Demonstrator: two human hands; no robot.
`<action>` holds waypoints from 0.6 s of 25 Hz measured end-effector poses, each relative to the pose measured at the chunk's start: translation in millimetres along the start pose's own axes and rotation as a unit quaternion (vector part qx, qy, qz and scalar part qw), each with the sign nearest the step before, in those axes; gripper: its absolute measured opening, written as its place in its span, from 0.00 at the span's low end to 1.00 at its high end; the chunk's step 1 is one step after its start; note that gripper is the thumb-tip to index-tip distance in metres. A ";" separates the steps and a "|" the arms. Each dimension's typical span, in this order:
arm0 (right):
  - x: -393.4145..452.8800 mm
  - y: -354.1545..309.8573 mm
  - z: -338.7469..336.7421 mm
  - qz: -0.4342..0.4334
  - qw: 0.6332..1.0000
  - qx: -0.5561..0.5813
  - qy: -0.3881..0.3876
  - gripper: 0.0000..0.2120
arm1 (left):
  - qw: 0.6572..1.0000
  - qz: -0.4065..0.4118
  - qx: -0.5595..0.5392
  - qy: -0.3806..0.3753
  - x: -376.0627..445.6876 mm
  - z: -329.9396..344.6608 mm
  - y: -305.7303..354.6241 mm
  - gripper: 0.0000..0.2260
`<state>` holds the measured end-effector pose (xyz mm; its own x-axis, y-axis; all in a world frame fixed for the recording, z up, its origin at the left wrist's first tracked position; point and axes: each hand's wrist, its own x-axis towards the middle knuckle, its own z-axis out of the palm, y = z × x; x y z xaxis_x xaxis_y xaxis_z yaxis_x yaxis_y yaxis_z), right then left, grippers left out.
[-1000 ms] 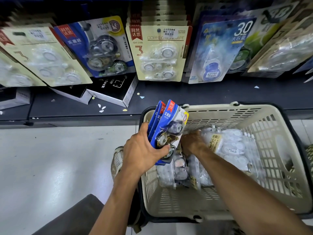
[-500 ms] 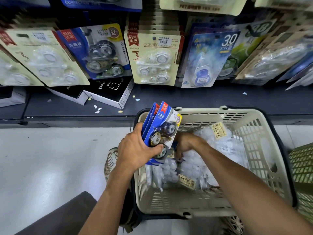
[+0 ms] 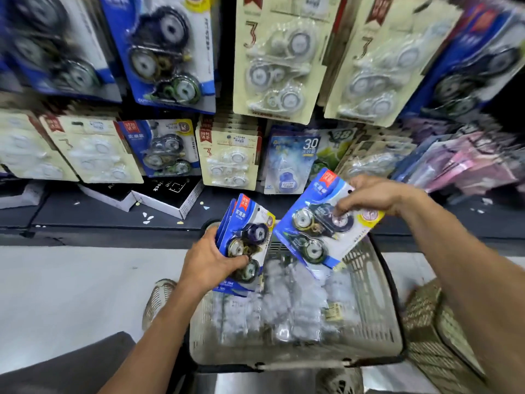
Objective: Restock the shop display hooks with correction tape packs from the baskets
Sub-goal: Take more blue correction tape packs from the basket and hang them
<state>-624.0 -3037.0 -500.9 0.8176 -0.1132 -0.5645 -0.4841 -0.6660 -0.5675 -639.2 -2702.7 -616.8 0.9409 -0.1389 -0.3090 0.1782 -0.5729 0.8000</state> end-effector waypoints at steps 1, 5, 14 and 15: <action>-21.9 -6.8 -19.7 -0.013 0.999 0.039 0.003 0.24 | 1.000 -0.005 -0.011 0.002 -4.8 0.1 11.9 0.25; -103.7 -13.5 -68.7 -0.095 0.972 0.212 -0.026 0.22 | 0.984 -0.001 -0.179 -0.025 -23.6 -4.5 73.2 0.32; -158.8 -31.5 -55.5 -0.272 0.913 0.289 0.097 0.17 | 0.941 0.110 -0.282 -0.153 -73.1 -53.0 219.7 0.19; -157.9 -34.1 -55.0 -0.284 0.908 0.288 0.111 0.19 | 0.939 0.107 -0.278 -0.172 -76.8 -53.9 226.3 0.18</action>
<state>-719.5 -3036.9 -359.5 0.9981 -0.0599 0.0148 0.0041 -0.1746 -0.9846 -655.7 -2778.2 -384.3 0.8401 -0.5112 -0.1813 0.2080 -0.0051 0.9781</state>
